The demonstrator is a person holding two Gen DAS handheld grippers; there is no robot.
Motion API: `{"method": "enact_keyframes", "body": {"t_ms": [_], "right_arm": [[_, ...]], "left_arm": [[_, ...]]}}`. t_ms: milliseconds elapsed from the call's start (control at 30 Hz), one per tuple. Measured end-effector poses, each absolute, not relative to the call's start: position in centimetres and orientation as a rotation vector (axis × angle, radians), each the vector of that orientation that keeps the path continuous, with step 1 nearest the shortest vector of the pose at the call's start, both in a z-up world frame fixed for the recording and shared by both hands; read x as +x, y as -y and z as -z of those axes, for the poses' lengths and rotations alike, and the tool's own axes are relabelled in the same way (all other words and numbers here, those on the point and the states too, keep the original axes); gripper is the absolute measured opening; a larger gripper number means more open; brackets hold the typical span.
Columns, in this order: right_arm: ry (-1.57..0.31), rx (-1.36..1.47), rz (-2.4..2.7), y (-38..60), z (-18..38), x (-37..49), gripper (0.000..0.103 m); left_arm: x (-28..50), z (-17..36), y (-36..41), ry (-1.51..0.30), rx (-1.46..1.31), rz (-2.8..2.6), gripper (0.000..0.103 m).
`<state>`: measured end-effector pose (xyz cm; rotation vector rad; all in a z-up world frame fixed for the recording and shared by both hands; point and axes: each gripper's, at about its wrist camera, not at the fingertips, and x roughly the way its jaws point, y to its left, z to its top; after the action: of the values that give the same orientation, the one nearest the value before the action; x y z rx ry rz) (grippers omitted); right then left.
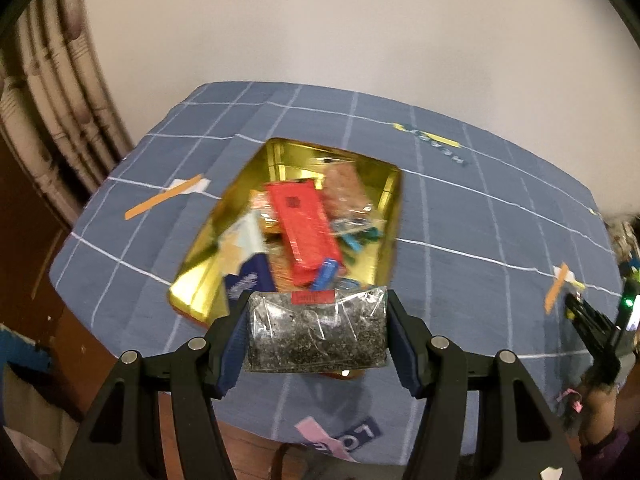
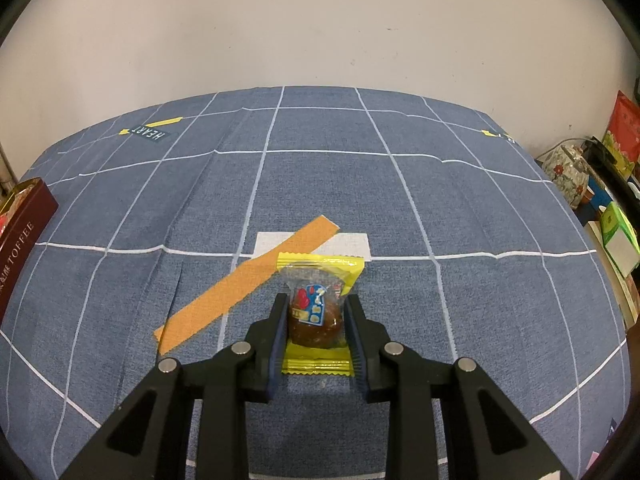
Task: Organize snacks
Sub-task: 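Carry the dark-snack bag into the tin and open the left gripper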
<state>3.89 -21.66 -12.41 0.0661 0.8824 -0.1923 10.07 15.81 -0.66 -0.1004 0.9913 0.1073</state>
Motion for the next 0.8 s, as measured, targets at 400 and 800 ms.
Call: {"method": "enact_keyframes", "body": {"t_ms": [400, 800], "right_arm": [[-0.882, 0.067, 0.192, 21.6, 12.4, 3.9, 0.029], [-0.882, 0.073, 0.188, 21.8, 12.4, 3.9, 0.029]], "left_arm": [[12.6, 2.4, -21.5, -1.022, -0.149, -0.216, 0.058], [15.6, 4.2, -20.3, -1.059, -0.105, -0.194, 0.058]]}}
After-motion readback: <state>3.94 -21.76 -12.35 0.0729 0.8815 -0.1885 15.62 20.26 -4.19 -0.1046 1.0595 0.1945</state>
